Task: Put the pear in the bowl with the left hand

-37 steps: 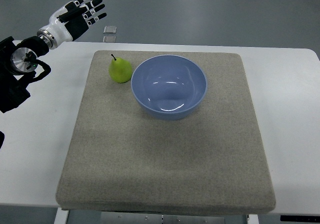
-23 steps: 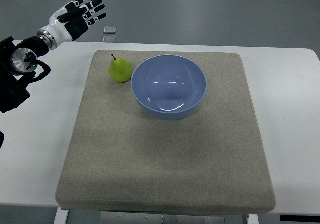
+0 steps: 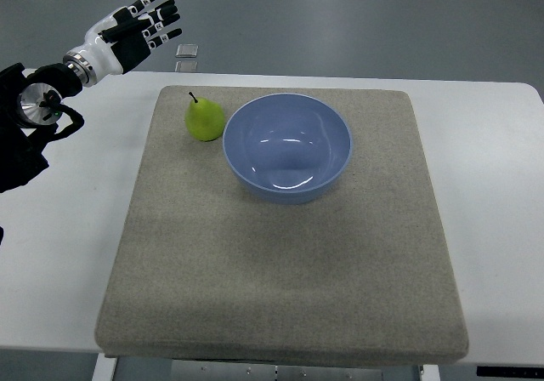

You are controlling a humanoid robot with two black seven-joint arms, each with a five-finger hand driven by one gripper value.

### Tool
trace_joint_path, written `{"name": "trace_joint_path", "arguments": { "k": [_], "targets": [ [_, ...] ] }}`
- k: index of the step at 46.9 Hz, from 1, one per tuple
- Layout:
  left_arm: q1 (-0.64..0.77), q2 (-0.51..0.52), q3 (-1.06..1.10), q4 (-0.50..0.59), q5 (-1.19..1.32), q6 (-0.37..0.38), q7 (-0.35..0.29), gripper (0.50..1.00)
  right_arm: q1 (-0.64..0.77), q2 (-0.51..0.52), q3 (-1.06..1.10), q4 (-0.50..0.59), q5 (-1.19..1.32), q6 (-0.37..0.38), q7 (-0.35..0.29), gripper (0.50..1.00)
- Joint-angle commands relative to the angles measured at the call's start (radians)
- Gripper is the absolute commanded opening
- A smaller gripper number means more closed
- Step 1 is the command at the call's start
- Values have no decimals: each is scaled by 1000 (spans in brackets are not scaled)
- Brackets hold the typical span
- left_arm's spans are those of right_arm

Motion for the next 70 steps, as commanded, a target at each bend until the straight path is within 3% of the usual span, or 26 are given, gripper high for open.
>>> {"name": "trace_joint_path", "arguments": {
  "k": [1, 8, 29, 37, 46, 59, 70],
  "targets": [
    [-13, 2, 53, 2, 12, 0, -8, 996, 0, 0, 0, 0, 0, 0, 0, 926],
    [-41, 3, 90, 0, 102, -2, -43, 994, 0, 0, 0, 0, 1, 0, 0, 926],
    [-120, 2, 92, -31, 777, 0, -177, 994, 0, 0, 0, 0, 0, 0, 0, 926],
    [-169, 28, 128, -96, 998, 0, -231, 994, 0, 0, 0, 0, 0, 0, 0, 926],
    [-226, 147, 260, -254, 1090, 11, -269, 994, 0, 0, 0, 0, 0, 0, 0, 926],
    [-212, 184, 300, -347, 1363, 152, -283, 994, 0, 0, 0, 0, 0, 0, 0, 926],
    [-197, 175, 357, -368, 1468, 175, -283, 994, 0, 0, 0, 0, 0, 0, 0, 926]
  ]
}}
